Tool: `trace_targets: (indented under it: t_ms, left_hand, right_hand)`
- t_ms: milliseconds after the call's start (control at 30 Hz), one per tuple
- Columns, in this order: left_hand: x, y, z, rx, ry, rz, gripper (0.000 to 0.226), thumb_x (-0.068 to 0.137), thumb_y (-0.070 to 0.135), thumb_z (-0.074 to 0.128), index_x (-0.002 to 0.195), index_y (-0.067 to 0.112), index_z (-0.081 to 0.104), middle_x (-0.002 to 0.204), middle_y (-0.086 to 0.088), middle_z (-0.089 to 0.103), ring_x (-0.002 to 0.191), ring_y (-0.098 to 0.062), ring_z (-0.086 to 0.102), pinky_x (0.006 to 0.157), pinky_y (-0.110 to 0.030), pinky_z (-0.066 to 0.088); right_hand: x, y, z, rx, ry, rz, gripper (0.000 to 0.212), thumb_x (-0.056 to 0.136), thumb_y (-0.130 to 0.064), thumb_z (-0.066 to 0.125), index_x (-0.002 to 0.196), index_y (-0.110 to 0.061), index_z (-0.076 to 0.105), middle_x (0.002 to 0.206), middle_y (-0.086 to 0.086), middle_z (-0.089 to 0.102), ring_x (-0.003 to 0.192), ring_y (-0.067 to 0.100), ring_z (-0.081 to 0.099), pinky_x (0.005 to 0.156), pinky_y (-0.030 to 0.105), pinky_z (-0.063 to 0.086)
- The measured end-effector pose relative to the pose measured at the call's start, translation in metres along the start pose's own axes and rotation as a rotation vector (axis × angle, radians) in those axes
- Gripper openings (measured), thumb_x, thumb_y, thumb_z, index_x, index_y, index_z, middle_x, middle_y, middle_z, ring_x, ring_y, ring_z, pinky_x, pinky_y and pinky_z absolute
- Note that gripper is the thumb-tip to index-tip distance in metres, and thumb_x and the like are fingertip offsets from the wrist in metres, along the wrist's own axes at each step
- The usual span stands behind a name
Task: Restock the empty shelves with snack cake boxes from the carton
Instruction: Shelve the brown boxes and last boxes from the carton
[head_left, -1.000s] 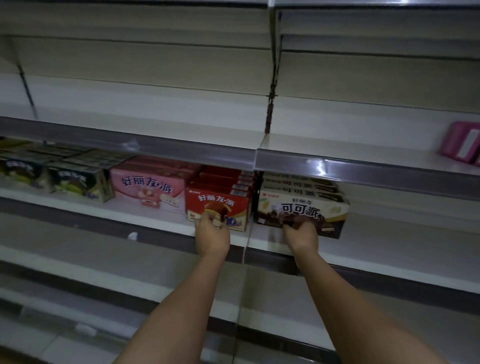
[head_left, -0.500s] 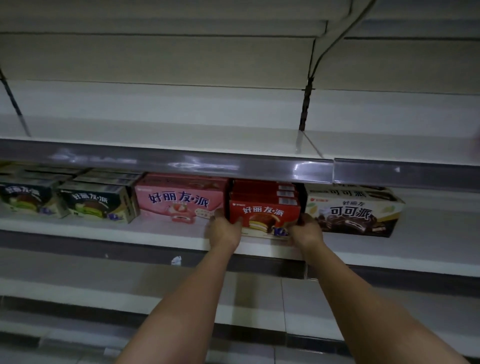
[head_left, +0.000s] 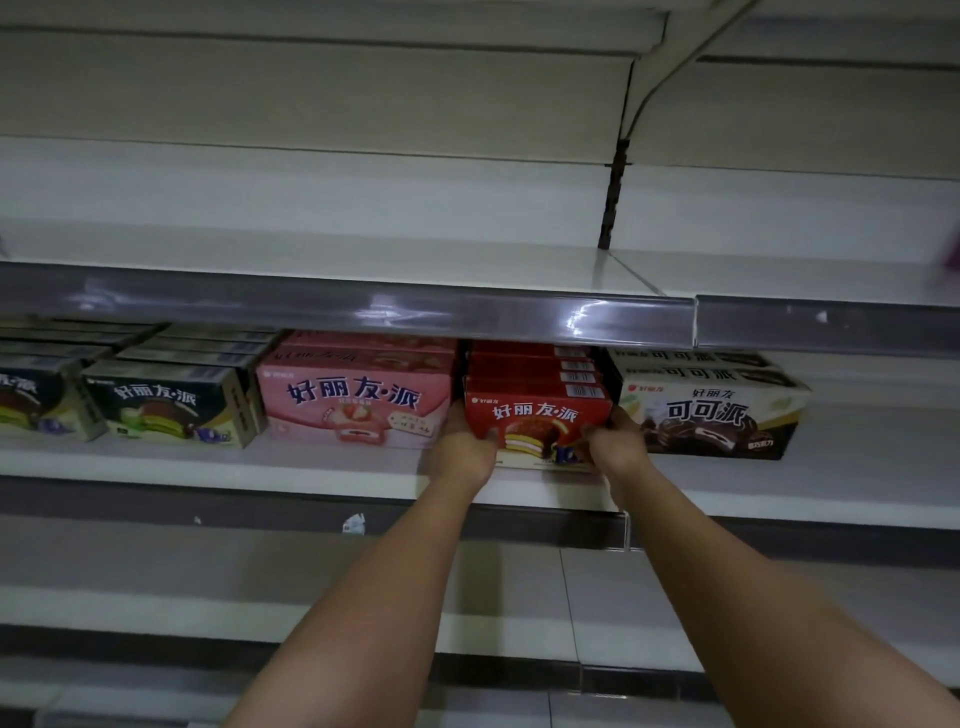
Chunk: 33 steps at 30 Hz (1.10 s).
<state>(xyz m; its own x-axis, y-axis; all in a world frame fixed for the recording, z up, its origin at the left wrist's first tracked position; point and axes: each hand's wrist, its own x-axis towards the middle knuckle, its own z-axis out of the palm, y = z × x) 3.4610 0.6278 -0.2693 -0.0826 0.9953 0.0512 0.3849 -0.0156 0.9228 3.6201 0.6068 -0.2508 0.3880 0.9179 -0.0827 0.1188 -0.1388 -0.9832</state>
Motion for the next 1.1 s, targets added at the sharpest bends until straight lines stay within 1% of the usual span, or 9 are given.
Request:
trace_targets:
  t_ms: [167, 300, 433, 600, 733, 833, 900, 1033, 1100]
  left_hand:
    - [0.004, -0.002, 0.001, 0.171, 0.081, 0.052, 0.044, 0.095, 0.016, 0.052, 0.138, 0.017, 0.042, 0.131, -0.010, 0.057, 0.118, -0.030, 0.054, 0.092, -0.033, 0.043]
    - [0.005, -0.001, 0.004, 0.184, 0.128, 0.061, 0.039, 0.095, 0.015, 0.053, 0.134, 0.017, 0.047, 0.126, -0.010, 0.060, 0.114, -0.031, 0.056, 0.084, -0.031, 0.043]
    - [0.006, -0.001, 0.005, 0.167, 0.123, 0.037, 0.038, 0.095, 0.016, 0.054, 0.132, 0.016, 0.048, 0.126, -0.011, 0.061, 0.113, -0.031, 0.057, 0.084, -0.030, 0.042]
    - [-0.003, -0.001, 0.003, 0.091, 0.142, -0.018, 0.039, 0.095, 0.016, 0.053, 0.133, 0.013, 0.047, 0.126, -0.012, 0.061, 0.113, -0.032, 0.058, 0.089, -0.034, 0.045]
    - [-0.018, -0.003, -0.014, 0.093, 0.226, -0.054, 0.026, 0.094, 0.011, 0.052, 0.119, 0.007, 0.057, 0.113, -0.013, 0.065, 0.105, -0.031, 0.060, 0.079, -0.029, 0.042]
    - [-0.024, -0.012, -0.037, 0.074, 0.309, -0.073, 0.024, 0.093, 0.010, 0.052, 0.116, 0.007, 0.059, 0.115, -0.013, 0.065, 0.106, -0.031, 0.059, 0.086, -0.030, 0.045]
    - [-0.023, -0.019, -0.057, 0.079, 0.358, -0.095, 0.024, 0.093, 0.011, 0.052, 0.115, 0.006, 0.060, 0.115, -0.013, 0.064, 0.106, -0.032, 0.059, 0.087, -0.034, 0.046]
    - [-0.007, -0.033, -0.102, 0.032, 0.435, -0.128, 0.026, 0.091, 0.008, 0.053, 0.116, 0.006, 0.059, 0.117, -0.014, 0.062, 0.106, -0.033, 0.059, 0.088, -0.037, 0.047]
    - [0.001, -0.043, -0.123, 0.069, 0.427, -0.108, 0.029, 0.089, 0.006, 0.055, 0.117, 0.004, 0.057, 0.119, -0.017, 0.059, 0.106, -0.034, 0.058, 0.089, -0.038, 0.046]
  right_hand:
    - [0.005, -0.003, 0.003, 0.095, 0.010, 0.023, 0.035, 0.096, -0.008, 0.049, 0.131, -0.013, 0.047, 0.127, 0.013, 0.057, 0.113, 0.027, 0.053, 0.105, 0.045, 0.041]
    - [0.009, -0.003, 0.006, 0.122, 0.047, 0.028, 0.036, 0.095, -0.008, 0.049, 0.131, -0.010, 0.044, 0.127, 0.015, 0.057, 0.110, 0.027, 0.054, 0.098, 0.041, 0.044]
    - [0.006, 0.001, 0.008, 0.144, 0.109, 0.038, 0.041, 0.095, -0.009, 0.052, 0.134, -0.010, 0.038, 0.129, 0.012, 0.055, 0.118, 0.028, 0.052, 0.093, 0.036, 0.039]
    - [-0.004, 0.004, 0.011, 0.203, 0.243, 0.029, 0.039, 0.090, -0.004, 0.055, 0.126, -0.009, 0.041, 0.126, 0.012, 0.057, 0.116, 0.029, 0.055, 0.094, 0.037, 0.041]
    - [-0.014, 0.008, 0.027, 0.137, 0.381, 0.072, 0.040, 0.086, -0.003, 0.058, 0.124, -0.005, 0.046, 0.128, 0.017, 0.050, 0.112, 0.033, 0.055, 0.099, 0.045, 0.045]
    - [-0.028, 0.003, 0.045, -0.034, 0.473, 0.025, 0.020, 0.087, -0.009, 0.054, 0.107, -0.008, 0.055, 0.119, 0.017, 0.052, 0.107, 0.035, 0.055, 0.095, 0.049, 0.046]
    - [-0.040, -0.005, 0.063, -0.032, 0.424, -0.029, 0.006, 0.091, -0.012, 0.049, 0.090, -0.014, 0.054, 0.104, 0.014, 0.060, 0.094, 0.031, 0.059, 0.084, 0.042, 0.050]
    - [-0.052, -0.013, 0.111, -0.022, 0.239, -0.049, 0.016, 0.091, -0.010, 0.049, 0.083, -0.017, 0.060, 0.091, 0.011, 0.063, 0.087, 0.031, 0.059, 0.076, 0.035, 0.048]
    - [-0.056, -0.015, 0.136, -0.020, 0.156, -0.027, 0.019, 0.090, -0.006, 0.047, 0.087, -0.014, 0.064, 0.090, 0.011, 0.062, 0.084, 0.028, 0.056, 0.073, 0.031, 0.044]
